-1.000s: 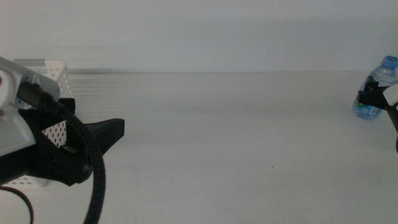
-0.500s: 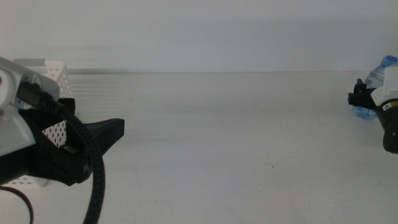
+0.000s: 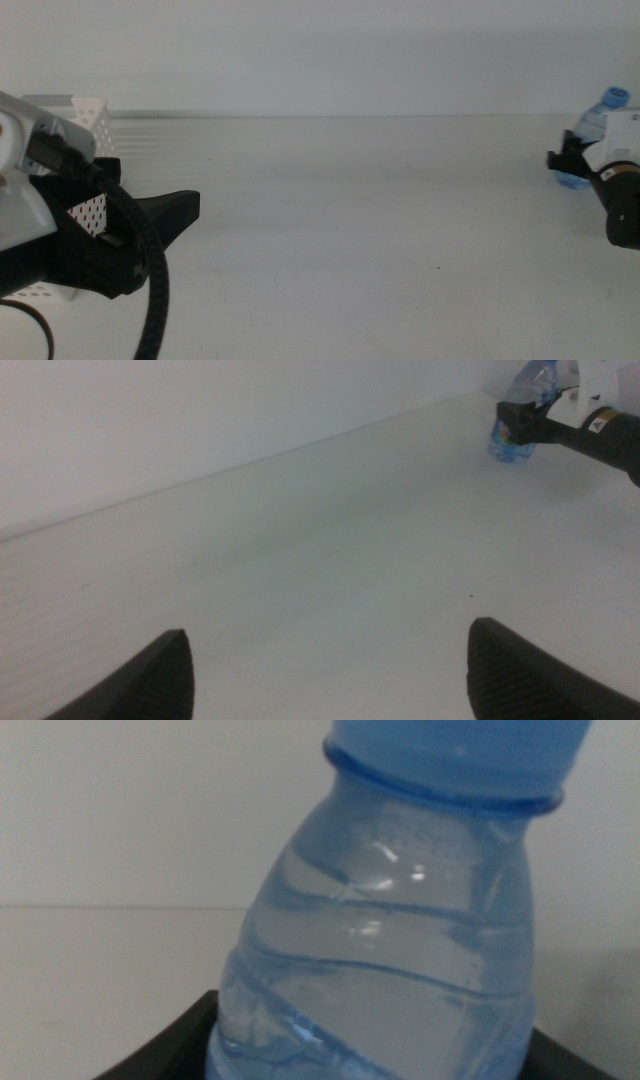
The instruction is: Use arms to grab the bottles and put them into the dustbin to the left of the table.
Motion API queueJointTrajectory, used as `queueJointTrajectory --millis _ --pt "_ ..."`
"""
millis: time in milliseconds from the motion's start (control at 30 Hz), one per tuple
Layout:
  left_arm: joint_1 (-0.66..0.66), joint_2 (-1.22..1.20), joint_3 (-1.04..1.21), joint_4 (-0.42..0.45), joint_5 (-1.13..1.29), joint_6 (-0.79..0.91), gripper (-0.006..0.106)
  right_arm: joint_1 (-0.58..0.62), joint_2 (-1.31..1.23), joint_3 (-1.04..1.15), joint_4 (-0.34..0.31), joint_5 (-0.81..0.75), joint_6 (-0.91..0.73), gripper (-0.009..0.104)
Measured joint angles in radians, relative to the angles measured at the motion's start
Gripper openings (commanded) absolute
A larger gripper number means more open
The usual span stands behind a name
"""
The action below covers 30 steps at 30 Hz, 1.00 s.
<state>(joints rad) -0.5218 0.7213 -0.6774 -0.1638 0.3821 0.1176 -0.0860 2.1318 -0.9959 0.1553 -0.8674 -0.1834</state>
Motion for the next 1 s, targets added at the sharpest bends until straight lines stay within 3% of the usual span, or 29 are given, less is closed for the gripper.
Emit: queueJointTrajectory --millis 100,300,500,633,1000 --pt "0.0 0.0 0.0 0.0 0.0 0.0 0.09 0.035 -0.026 0.0 -0.132 0.045 0.12 0.0" --pt "0.0 0.0 0.0 0.0 0.001 0.0 0.09 0.201 -0.094 -0.085 -0.555 0.099 0.483 0.0" --pt "0.0 0.0 0.0 0.0 0.001 0.0 0.09 0.399 -0.101 -0.26 -0.877 0.083 0.71 0.0" --pt "0.0 0.0 0.0 0.0 0.001 0.0 0.09 0.523 -0.073 -0.361 -0.957 0.164 0.726 0.0" --pt "0.0 0.0 0.0 0.0 0.001 0.0 0.09 0.657 0.114 -0.51 -0.965 0.279 0.723 0.0"
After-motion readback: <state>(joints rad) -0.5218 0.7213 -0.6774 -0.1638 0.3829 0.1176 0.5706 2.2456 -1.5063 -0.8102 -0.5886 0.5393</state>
